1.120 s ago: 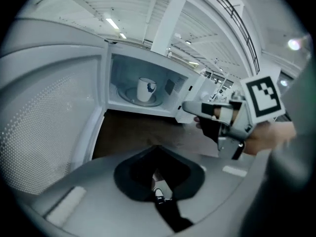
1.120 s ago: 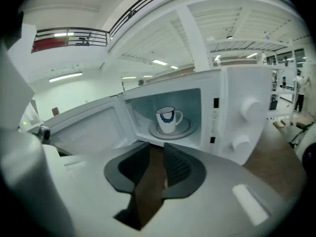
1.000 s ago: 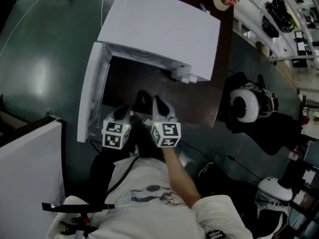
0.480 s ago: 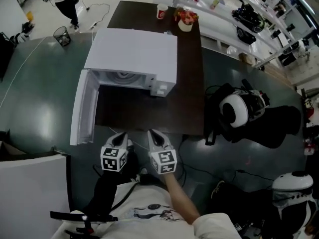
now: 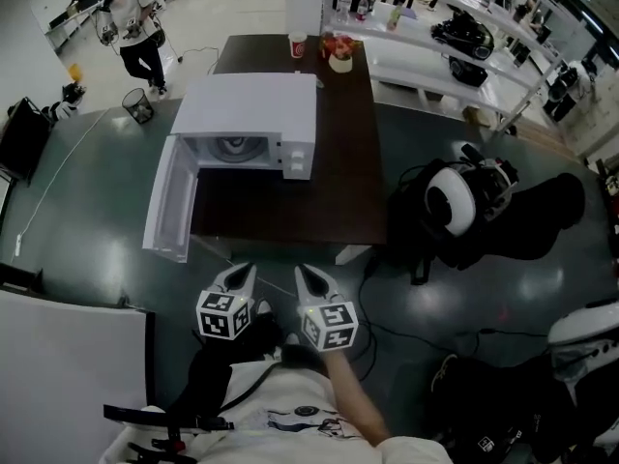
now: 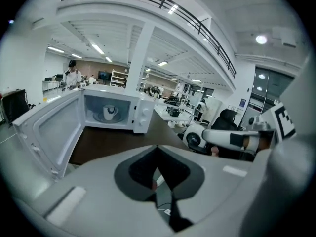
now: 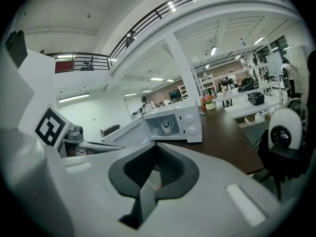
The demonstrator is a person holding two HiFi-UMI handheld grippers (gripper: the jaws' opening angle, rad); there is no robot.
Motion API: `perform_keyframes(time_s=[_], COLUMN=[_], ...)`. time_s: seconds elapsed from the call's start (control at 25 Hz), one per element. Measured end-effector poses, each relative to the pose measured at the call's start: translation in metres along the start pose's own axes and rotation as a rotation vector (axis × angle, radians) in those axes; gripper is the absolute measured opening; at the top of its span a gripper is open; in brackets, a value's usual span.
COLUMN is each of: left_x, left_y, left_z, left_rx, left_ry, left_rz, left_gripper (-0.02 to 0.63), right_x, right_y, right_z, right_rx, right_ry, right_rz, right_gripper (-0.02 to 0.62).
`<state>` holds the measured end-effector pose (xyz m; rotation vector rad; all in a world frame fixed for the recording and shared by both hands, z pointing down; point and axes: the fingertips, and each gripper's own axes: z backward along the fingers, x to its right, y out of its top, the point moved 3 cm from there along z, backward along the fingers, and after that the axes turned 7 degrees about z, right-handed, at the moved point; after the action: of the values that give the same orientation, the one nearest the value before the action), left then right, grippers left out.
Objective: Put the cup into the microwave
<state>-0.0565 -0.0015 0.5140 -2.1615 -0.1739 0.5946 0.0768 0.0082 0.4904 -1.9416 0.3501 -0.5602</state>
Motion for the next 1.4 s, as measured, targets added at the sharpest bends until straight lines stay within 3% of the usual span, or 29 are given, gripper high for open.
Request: perform_keyframes(time_s=[0.2, 0.44, 0.68, 0.84, 1.16, 1.4], left_x=[0.026, 0.027, 0.015, 0.007, -0.006, -0.011], left_y=[0.016, 0.007, -0.034, -0.053, -0.102, -0.12], left_z=[0.021, 0.046, 0.101, 0.142, 0.217, 0.237], left_rx=[0.06, 0.089, 0.083, 0.098, 0.097, 0.098], left_ry=[-0.029, -0.057, -0.059, -0.043, -0.054, -0.043], left_rz=[-0.041, -0.036, 0.019, -0.023, -0.005, 0.012], left_gripper=[-0.002, -0.002, -0.002, -0.002, -0.002, -0.002], right_x=[0.005, 0.003, -0.049, -0.094, -0.175, -0.201], right_y=[0.021, 0.008, 0.005, -0.003, -0.04, -0.045], right_z=[0.03, 0.039, 0.064, 0.081, 0.124, 0.15], right_rx=[0.051, 0.031, 0.022, 0.048, 0.044, 0.067], right_ry=[-0.03, -0.054, -0.035, -0.005, -0.027, -0.05], right_rz=[0.005, -0.005, 0.059, 0.125, 0.123, 0.165], right_gripper=[0.002, 0.002, 0.002, 0.002, 0.002, 0.0])
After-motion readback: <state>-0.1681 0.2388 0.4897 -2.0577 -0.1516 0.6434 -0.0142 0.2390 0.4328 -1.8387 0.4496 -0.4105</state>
